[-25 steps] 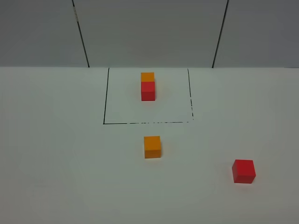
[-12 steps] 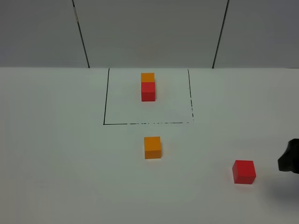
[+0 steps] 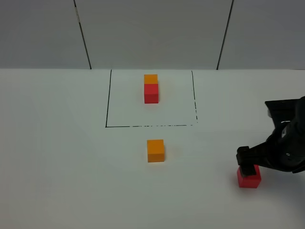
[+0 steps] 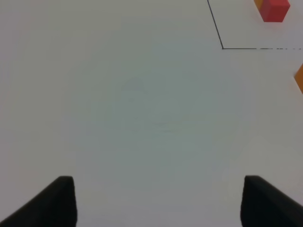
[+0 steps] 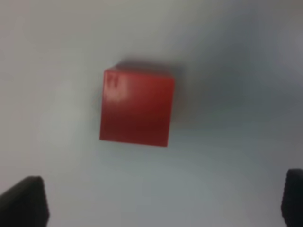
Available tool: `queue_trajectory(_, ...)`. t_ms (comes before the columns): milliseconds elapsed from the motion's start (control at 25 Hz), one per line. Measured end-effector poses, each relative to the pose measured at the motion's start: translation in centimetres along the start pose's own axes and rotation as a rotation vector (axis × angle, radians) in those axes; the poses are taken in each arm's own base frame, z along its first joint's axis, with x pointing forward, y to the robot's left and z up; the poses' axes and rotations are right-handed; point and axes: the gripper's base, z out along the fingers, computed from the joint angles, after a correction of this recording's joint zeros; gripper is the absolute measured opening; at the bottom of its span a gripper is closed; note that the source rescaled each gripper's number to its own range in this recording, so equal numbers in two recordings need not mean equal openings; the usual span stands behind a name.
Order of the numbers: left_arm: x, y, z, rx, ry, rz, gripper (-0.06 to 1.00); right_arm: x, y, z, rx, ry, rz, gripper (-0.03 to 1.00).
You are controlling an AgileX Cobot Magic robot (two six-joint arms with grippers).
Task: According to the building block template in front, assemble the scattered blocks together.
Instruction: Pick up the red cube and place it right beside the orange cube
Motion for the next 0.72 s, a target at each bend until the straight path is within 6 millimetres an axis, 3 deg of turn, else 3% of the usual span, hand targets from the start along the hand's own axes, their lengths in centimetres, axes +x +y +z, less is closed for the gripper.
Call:
queue_trajectory(160,0.0,0.0,0.0,0.000,0.000,0.000,0.57,-0.4,0.9,2.4,0.012,0.016,0.008,1.00)
queue_trajectory(720,0.0,0.0,0.0,0.000,0.000,0.000,0.57,-1.0,1.5,6.1,-0.020,0.012,0.049,1.00)
